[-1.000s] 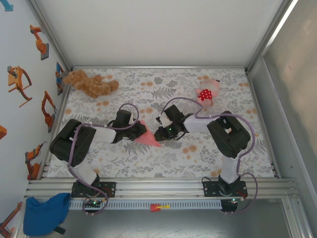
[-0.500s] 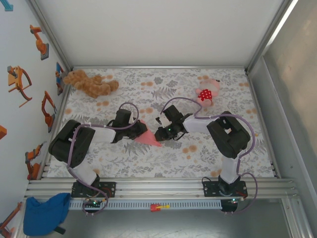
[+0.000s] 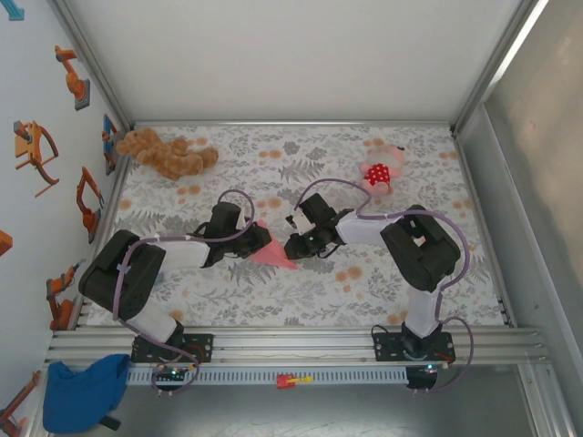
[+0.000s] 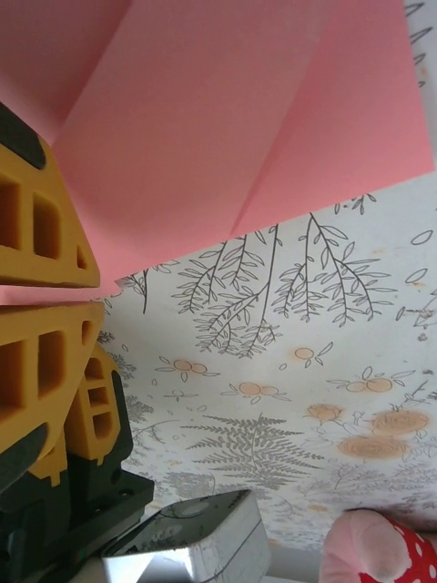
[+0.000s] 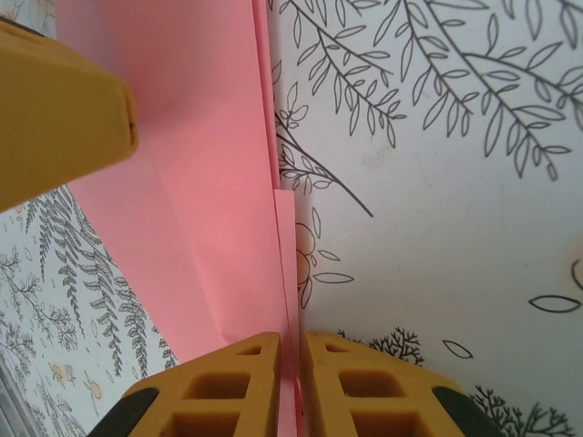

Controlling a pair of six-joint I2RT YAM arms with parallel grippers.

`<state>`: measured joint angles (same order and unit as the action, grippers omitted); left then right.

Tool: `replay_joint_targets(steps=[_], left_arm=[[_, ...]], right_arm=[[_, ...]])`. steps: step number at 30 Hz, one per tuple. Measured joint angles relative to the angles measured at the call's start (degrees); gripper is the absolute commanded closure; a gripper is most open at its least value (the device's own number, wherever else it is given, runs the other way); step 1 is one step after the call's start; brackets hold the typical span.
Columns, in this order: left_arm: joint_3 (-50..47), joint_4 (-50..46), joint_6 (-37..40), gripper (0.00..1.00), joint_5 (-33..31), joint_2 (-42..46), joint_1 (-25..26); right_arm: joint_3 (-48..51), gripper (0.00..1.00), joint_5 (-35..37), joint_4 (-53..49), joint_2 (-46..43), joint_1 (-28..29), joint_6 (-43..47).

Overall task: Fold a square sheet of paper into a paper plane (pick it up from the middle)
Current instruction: Fourth fold the wing at the center of the table.

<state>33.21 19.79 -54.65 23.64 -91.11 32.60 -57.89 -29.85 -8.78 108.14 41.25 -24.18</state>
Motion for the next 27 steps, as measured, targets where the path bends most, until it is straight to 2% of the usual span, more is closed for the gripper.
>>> replay_joint_targets(steps=[27], left_arm=[[2.05, -0.13, 0.00, 0.89, 0.00, -5.84, 0.00]], right_arm=[[0.13, 0.84, 0.44, 0.07, -0.44, 0.22, -0.20]])
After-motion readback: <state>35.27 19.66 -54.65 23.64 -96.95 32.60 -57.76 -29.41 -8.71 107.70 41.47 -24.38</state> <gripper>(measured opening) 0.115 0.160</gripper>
